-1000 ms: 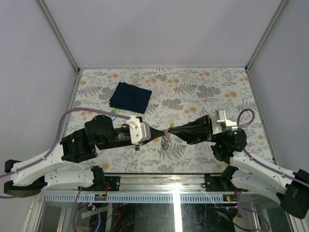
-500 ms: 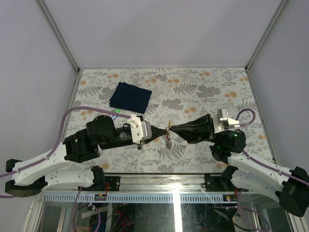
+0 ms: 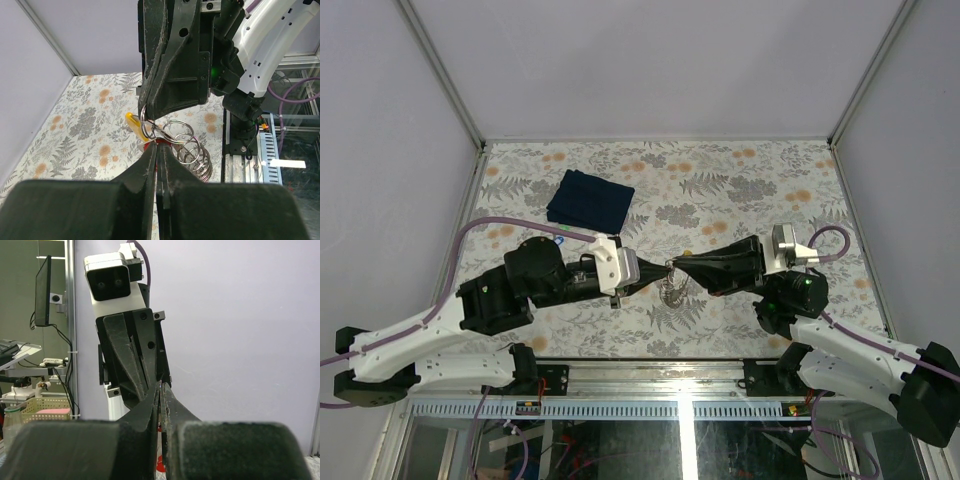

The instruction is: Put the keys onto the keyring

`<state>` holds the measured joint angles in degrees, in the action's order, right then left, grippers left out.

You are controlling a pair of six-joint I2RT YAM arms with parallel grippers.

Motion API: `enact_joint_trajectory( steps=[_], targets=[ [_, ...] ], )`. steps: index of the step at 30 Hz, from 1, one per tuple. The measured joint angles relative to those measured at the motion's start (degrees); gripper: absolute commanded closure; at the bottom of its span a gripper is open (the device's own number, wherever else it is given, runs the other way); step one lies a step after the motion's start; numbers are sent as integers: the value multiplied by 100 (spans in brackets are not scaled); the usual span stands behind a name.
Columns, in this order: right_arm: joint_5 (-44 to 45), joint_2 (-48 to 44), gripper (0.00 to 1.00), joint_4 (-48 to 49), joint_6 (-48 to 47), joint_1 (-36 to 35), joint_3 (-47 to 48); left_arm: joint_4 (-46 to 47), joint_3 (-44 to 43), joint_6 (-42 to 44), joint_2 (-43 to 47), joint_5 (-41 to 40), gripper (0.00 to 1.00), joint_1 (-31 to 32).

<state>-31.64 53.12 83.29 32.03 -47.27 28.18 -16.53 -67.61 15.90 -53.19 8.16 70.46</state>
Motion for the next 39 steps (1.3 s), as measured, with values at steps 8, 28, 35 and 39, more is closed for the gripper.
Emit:
enact_joint_trajectory(
  steps=[8,28,35,39],
  targets=[
    [219,-48,100,-101,-79,-17,-76,15,2,-20,-52,-2,93,0],
    [212,-531,100,-933,-708,-22,-107,-11,227,-138,363,-131,64,2],
    [-256,-538,100,-1340,-844,-22,-7,409,544,-323,730,-352,60,2],
    [-485,-535,100,-1421,-866,-22,55,546,592,-396,750,-348,64,2]
  ],
)
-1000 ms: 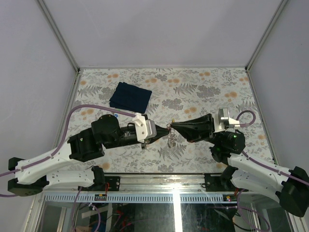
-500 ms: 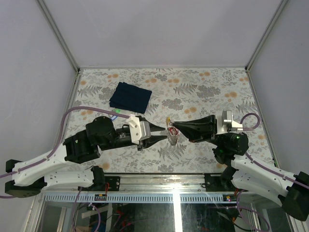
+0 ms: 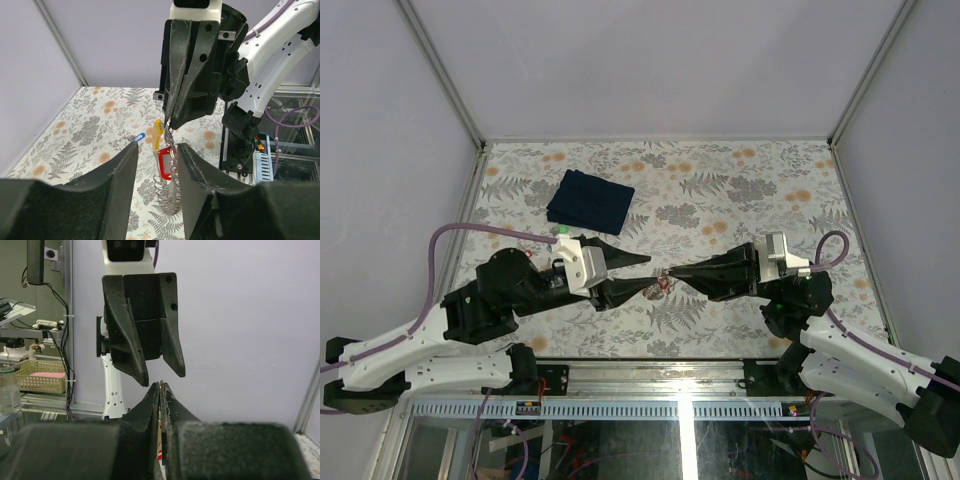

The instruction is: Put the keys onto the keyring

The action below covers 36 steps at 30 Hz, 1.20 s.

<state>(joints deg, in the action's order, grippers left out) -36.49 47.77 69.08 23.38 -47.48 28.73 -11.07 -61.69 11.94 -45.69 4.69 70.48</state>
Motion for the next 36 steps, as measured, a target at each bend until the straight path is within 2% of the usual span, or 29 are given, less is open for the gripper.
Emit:
enact_joint_trajectory(
  steps=[3,10,16,23,31,36],
  targets=[
    [-166,0,100,-48,-4,0,59,31,0,-35,-61,24,69,0],
    [-234,-70,100,-247,-133,0,101,33,0,-72,-195,149,68,0],
    [87,-361,100,-501,-424,0,101,61,26,-179,-201,240,61,0],
    [584,-474,100,-728,-686,2,101,514,470,-555,-164,22,49,0],
    [1270,-472,100,-901,-822,0,101,1106,728,-811,-339,-341,31,0],
    [1657,-470,100,-973,-841,0,101,1316,798,-855,-529,-577,27,0]
  ],
)
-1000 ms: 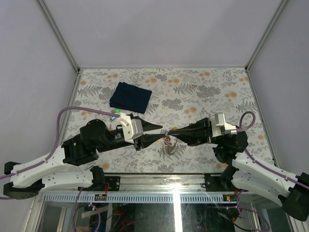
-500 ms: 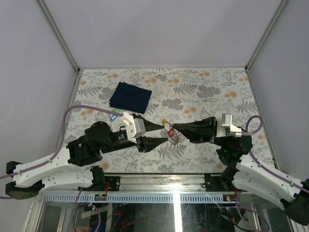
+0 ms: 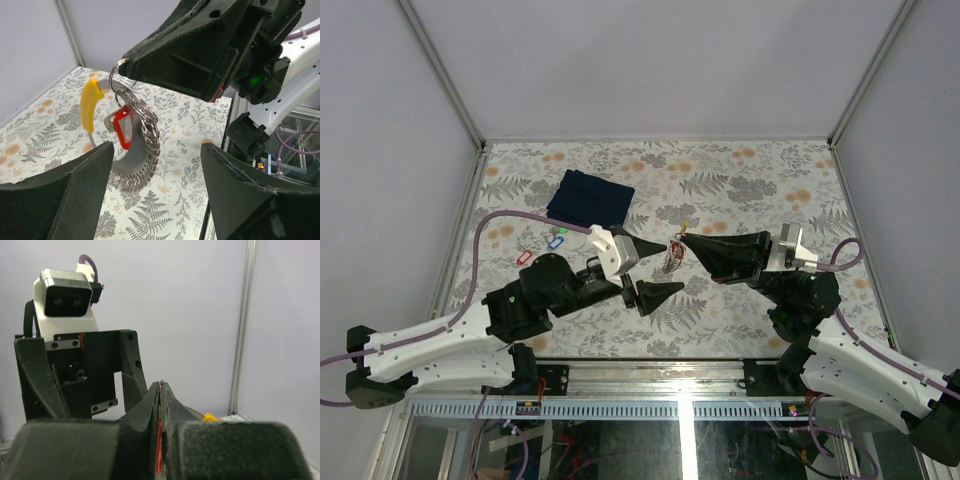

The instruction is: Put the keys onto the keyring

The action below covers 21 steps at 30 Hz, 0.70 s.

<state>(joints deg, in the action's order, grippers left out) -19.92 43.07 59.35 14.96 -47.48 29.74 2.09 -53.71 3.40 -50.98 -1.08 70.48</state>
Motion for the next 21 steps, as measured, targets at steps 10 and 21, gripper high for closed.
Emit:
enact_joint_trajectory(
  steps=[10,21],
  targets=[
    [302,0,100,-46,4,0,2,535,258,83,-350,-522,34,0],
    [442,4,100,-44,48,0,2,1067,286,286,-765,-831,59,0]
  ],
)
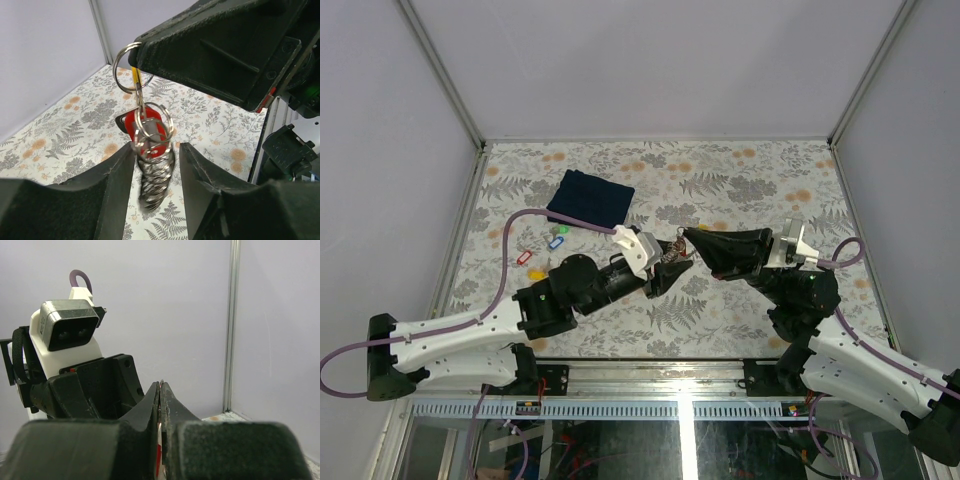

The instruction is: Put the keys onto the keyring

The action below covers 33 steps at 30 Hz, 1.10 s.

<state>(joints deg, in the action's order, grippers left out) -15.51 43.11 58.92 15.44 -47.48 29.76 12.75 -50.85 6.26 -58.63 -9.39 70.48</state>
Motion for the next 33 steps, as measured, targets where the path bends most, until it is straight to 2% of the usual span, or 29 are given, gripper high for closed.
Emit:
enact_joint_trajectory(
  steps=[6,16,18,25,33],
  targets=[
    [109,-22,100,0,-2,0,0,59,76,0,55,-4,69,0],
    [138,-59,100,0,0,0,0,55,214,9,74,-22,99,0],
    [142,-66,99,-15,-2,0,0,52,212,2,74,-31,100,0],
    [162,-184,87,-227,-94,0,0,-98,205,66,155,-96,100,4],
    [758,-487,71,-1001,-525,0,55,-879,-68,179,188,-68,100,7]
  ],
)
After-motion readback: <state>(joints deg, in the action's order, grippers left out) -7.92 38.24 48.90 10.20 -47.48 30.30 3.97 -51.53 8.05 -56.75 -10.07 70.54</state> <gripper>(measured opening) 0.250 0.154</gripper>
